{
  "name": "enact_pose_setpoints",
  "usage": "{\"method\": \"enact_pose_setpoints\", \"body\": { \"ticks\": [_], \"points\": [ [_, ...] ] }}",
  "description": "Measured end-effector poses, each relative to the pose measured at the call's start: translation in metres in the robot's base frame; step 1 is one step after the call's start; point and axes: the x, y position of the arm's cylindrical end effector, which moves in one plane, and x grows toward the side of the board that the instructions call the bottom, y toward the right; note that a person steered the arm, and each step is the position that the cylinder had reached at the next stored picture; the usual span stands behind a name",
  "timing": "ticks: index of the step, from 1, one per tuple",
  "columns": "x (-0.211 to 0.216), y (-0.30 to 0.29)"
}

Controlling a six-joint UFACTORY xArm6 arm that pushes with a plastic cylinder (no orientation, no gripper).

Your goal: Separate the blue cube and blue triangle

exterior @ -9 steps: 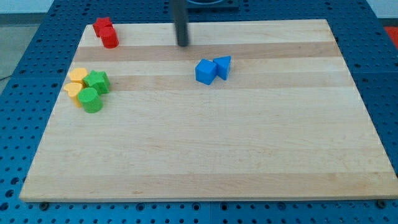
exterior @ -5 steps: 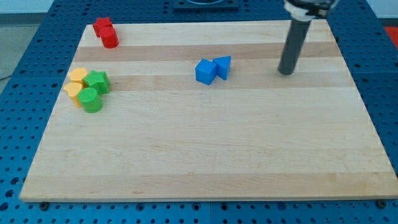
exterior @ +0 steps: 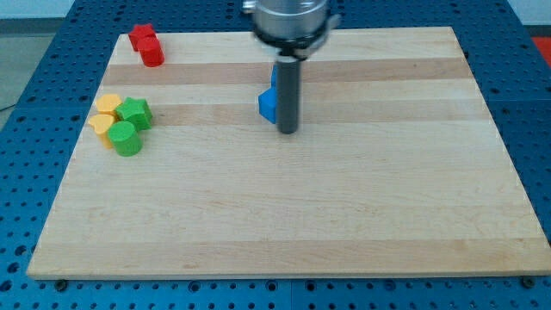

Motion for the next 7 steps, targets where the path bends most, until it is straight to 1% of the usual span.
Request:
{"method": "enact_pose_setpoints", "body": {
  "ticks": [1,2,3,4,5,6,7],
  "points": [
    [-0.047,-0.070],
    [-0.084,-0.112],
    [-0.029,-0.098],
    [0.018,-0.041],
    [0.030,0.028],
    [-0.013,0.047],
    [-0.042,0.003]
  ]
}}
